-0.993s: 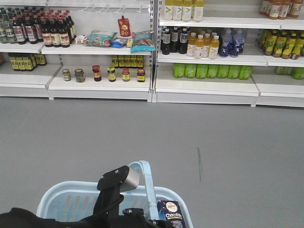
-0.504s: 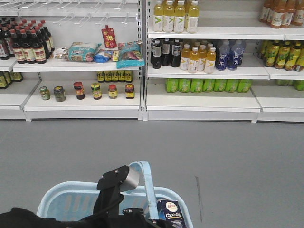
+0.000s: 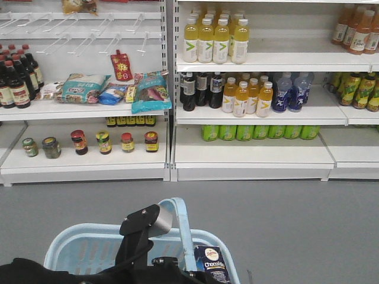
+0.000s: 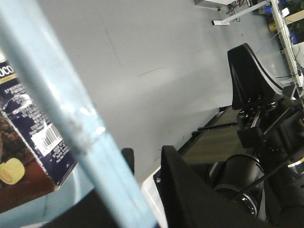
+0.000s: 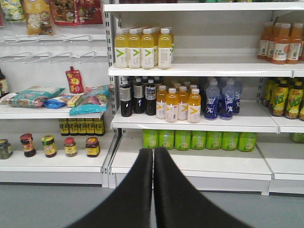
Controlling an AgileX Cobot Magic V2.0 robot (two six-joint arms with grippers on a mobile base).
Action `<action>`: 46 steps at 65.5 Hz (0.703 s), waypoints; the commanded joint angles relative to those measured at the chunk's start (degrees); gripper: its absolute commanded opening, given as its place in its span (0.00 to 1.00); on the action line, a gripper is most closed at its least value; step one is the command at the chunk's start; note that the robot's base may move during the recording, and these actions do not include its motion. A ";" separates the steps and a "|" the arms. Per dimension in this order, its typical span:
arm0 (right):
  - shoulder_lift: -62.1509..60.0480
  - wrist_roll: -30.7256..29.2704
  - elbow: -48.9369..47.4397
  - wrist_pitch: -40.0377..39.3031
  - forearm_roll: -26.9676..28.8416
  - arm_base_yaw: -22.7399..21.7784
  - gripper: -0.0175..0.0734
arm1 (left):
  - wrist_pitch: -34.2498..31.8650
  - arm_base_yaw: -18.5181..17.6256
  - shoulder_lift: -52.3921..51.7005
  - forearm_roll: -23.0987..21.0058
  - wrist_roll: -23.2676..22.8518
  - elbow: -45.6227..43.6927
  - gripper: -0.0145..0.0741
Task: Left arm holds basket, right arm returns cookies
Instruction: 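Drive the base toward the drink shelves, holding the basket in the left gripper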
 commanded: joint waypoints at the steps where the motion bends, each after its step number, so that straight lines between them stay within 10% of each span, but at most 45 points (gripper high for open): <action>1: -0.96 -0.35 0.20 -4.00 -0.05 0.02 0.18 | 0.43 -0.07 -1.82 -0.51 0.50 -1.81 0.16; 46: -0.96 -0.35 0.20 -4.00 -0.05 0.02 0.18 | 0.43 -0.07 -1.87 -0.51 0.50 -1.81 0.16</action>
